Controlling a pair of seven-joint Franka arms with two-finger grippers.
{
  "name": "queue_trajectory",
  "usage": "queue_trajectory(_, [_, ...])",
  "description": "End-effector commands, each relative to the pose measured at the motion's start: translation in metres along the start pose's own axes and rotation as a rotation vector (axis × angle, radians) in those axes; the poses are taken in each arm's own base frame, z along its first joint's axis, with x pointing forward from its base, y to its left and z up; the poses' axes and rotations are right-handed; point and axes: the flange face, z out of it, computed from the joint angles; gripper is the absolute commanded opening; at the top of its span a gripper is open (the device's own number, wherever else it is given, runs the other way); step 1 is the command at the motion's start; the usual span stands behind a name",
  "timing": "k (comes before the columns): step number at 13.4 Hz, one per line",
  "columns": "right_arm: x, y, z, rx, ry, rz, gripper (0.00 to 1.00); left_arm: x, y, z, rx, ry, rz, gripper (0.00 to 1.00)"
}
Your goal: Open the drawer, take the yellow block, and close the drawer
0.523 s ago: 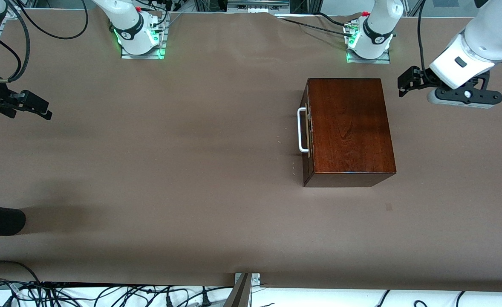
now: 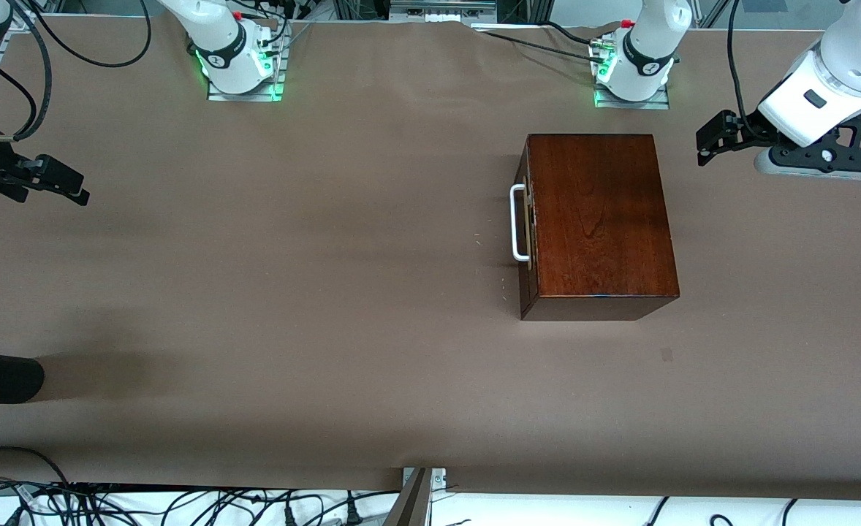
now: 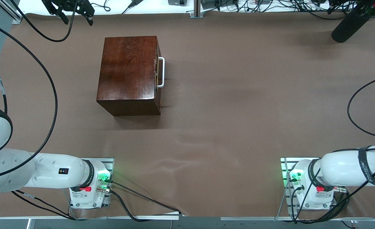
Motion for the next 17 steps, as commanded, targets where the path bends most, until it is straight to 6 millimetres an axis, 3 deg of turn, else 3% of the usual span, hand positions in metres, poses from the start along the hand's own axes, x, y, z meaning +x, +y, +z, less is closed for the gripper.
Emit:
queue_trajectory(1, [0.001, 0.001, -0.003, 0.006, -0.006, 0.004, 1.0, 0.0, 0.001, -0.005, 0.014, 0.003, 0.003, 1.0])
queue_trajectory(17, [0.0, 0.0, -0.003, 0.006, -0.011, 0.005, 1.0, -0.009, 0.006, -0.007, 0.019, 0.004, 0.01, 1.0])
